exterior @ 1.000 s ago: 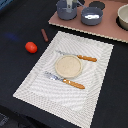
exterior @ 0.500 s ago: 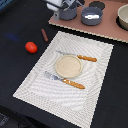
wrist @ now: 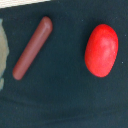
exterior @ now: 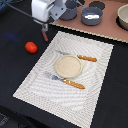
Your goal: Place the fish, sausage, and tomato into the frying pan.
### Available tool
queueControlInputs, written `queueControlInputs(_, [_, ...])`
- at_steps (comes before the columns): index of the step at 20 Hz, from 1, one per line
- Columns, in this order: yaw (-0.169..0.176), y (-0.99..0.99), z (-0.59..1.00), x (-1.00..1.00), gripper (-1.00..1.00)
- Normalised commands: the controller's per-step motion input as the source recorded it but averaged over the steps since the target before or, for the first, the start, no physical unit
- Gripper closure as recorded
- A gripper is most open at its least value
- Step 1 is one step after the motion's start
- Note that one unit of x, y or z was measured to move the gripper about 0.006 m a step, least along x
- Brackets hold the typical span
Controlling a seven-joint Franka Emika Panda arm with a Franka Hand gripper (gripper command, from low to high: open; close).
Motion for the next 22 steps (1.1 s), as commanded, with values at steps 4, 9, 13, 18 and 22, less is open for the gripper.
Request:
queueControlInputs(4, [-0.059, -0.45, -0.63, -0.85, -1.00])
queueControlInputs(9, [-0.047, -0.30, -0.39, -0.71, -1.00])
queueControlInputs(13, [-0.047, -0.01, -0.30, -0.36, -1.00])
queueControlInputs(18, [-0.048, 0.00, -0.30, -0.11, -1.00])
queueControlInputs(22, [-0.008, -0.03, -0.45, -0.40, -1.00])
